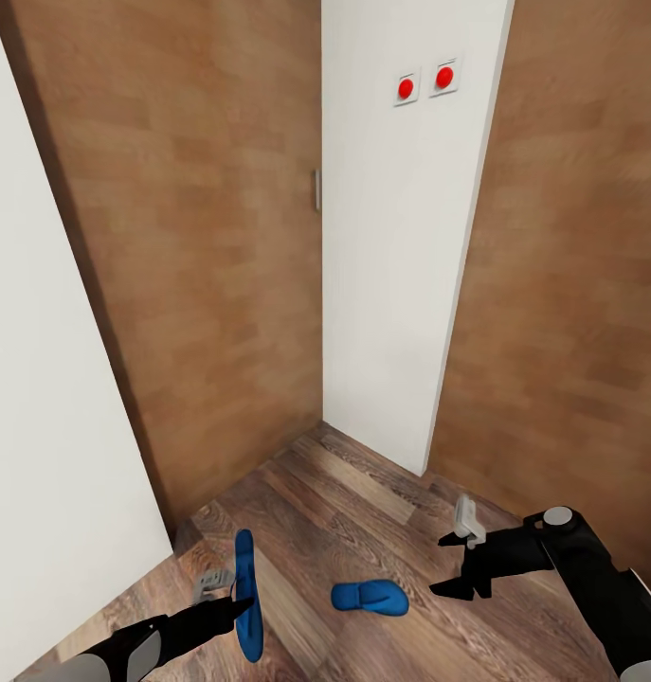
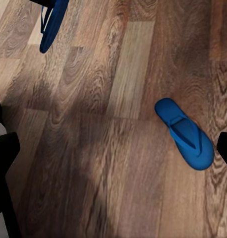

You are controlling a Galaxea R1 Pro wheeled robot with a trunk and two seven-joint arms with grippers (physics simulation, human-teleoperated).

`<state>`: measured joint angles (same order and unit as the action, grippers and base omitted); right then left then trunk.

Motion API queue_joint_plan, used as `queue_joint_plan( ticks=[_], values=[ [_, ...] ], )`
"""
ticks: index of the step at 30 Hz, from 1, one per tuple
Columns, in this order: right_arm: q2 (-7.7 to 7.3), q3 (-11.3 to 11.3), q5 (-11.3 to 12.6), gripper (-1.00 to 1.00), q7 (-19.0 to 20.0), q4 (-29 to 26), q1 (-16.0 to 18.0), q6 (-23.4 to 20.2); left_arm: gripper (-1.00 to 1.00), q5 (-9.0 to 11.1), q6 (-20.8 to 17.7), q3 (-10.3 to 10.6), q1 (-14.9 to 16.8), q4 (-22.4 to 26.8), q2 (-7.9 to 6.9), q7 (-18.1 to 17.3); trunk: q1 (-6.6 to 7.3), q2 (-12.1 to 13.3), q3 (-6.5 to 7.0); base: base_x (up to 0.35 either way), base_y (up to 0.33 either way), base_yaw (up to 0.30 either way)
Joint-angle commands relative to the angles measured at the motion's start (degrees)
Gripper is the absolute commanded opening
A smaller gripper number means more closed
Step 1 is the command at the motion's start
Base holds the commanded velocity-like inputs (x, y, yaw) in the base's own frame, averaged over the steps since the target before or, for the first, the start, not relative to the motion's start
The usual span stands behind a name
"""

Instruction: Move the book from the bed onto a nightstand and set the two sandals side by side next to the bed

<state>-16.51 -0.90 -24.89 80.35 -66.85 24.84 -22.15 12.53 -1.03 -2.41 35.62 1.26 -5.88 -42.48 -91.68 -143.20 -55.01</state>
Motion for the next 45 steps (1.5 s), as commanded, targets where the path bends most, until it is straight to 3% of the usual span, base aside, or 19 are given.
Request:
queue_joint_plan(
  ticks=[1,5,10,13,16,19,21,23,29,45],
  values=[
    [0.01,-0.07,-0.24,1.0,0.33,-0.06,0.03,-0.59,-1.0,0.04,-0.11,-0.31,0.03,-0.03,-0.01,-0.23,-0.02,-0.05,-0.28,0.0,0.0,0.0],
    [-0.01,-0.07,-0.24,1.0,0.33,-0.04,0.03,-0.56,-1.0,0.04,-0.11,-0.31,0.02,-0.03,-0.01,-0.23,-0.12,-0.11,-1.17,0.0,0.0,0.0],
    [-0.01,-0.07,-0.24,1.0,0.33,-0.03,0.03,-0.56,-1.0,0.34,-0.32,-0.57,0.06,0.27,-0.07,-0.76,-0.12,-0.11,-1.17,0.0,0.0,0.0],
    [-0.01,-0.07,-0.24,1.0,0.33,-0.03,0.03,-0.54,-1.0,0.58,-1.15,-0.87,0.13,1.89,-0.39,-2.94,-0.12,-0.11,-1.17,0.0,0.0,0.0],
    [-0.01,-0.07,-0.24,1.0,0.33,-0.03,0.03,-0.54,-1.0,0.69,-5.86,-0.97,0.42,5.39,-0.85,-8.69,-0.12,-0.11,-1.17,0.0,0.0,0.0],
    [-0.01,-0.1,-0.24,1.0,0.33,0.01,0.03,-0.55,-1.0,0.73,-15.58,-1.04,0.61,13.99,-1.85,-15.36,-0.12,-0.11,-1.17,0.0,0.0,0.0],
    [-0.01,-0.13,-0.24,1.0,0.33,0.04,0.03,-0.54,-1.0,0.75,-20.75,-1.39,0.65,20.27,-2.11,-17.07,-0.12,-0.11,-1.17,0.0,0.0,0.0],
    [-0.01,-0.14,-0.24,1.0,0.31,0.09,0.03,-0.53,-1.0,0.71,-23.33,-2.47,0.66,23.4,-2.22,-17.77,-0.12,-0.11,-1.17,0.0,0.0,0.0],
    [-0.01,-0.15,-0.24,1.0,0.25,0.14,0.03,-0.53,-1.0,0.52,-24.89,-4.22,0.6,25.36,-2.23,-18.22,-0.25,-0.17,-2.28,0.0,0.0,0.0],
    [-0.01,-0.14,-0.24,1.0,0.22,0.17,0.03,-0.53,-1.0,0.39,-24.89,-4.3,0.59,25.48,-2.21,-18.01,-0.64,-0.37,-5.6,0.0,0.0,0.0]
  ],
)
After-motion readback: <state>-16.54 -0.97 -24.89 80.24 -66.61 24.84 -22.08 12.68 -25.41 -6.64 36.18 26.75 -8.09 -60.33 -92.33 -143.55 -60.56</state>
